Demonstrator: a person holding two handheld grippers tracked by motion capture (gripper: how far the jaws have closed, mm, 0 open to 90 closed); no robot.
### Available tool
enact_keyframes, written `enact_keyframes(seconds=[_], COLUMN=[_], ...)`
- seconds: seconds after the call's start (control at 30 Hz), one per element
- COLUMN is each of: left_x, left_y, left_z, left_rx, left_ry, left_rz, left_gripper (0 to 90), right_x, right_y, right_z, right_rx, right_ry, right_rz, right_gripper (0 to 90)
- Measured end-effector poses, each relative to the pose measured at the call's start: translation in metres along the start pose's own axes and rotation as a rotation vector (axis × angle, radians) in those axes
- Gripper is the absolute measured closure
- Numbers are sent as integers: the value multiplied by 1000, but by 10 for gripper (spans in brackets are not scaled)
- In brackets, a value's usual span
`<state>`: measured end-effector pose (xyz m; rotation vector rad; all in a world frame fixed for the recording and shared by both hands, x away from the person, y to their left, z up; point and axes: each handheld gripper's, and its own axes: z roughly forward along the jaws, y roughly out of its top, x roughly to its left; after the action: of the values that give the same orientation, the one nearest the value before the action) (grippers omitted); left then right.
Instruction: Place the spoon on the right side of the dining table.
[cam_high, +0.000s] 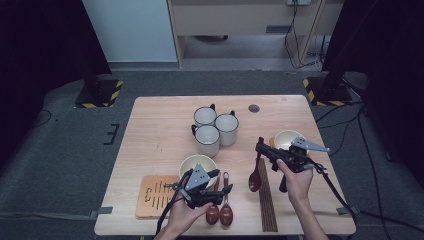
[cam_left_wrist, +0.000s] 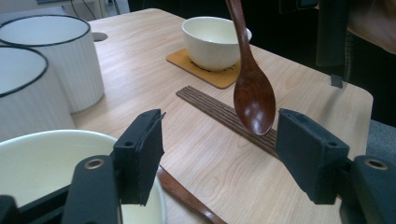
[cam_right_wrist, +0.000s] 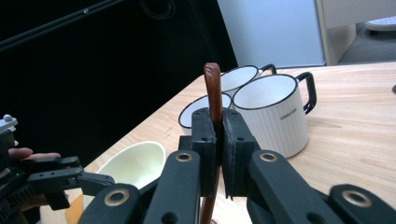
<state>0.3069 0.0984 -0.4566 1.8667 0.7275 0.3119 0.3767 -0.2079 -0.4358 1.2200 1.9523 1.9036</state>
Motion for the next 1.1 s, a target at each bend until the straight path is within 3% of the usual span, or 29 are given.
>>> enact_keyframes(seconds=[0.5, 0.9, 1.1], left_x=[22, 37, 47], left_y=[6, 8, 7], left_z=[-19, -30, -36], left_rx=[-29, -43, -53], left_ry=[85, 159, 185], left_rz=[-17, -13, -30], left_gripper=[300, 280, 271], right_x=[-1, -8, -11], right_y=[15, 24, 28], right_z=[0, 2, 5], right_rx=[-54, -87, -95], right_ry=[-23, -47, -57], right_rz=[-11, -8, -2], right_gripper=[851, 851, 851])
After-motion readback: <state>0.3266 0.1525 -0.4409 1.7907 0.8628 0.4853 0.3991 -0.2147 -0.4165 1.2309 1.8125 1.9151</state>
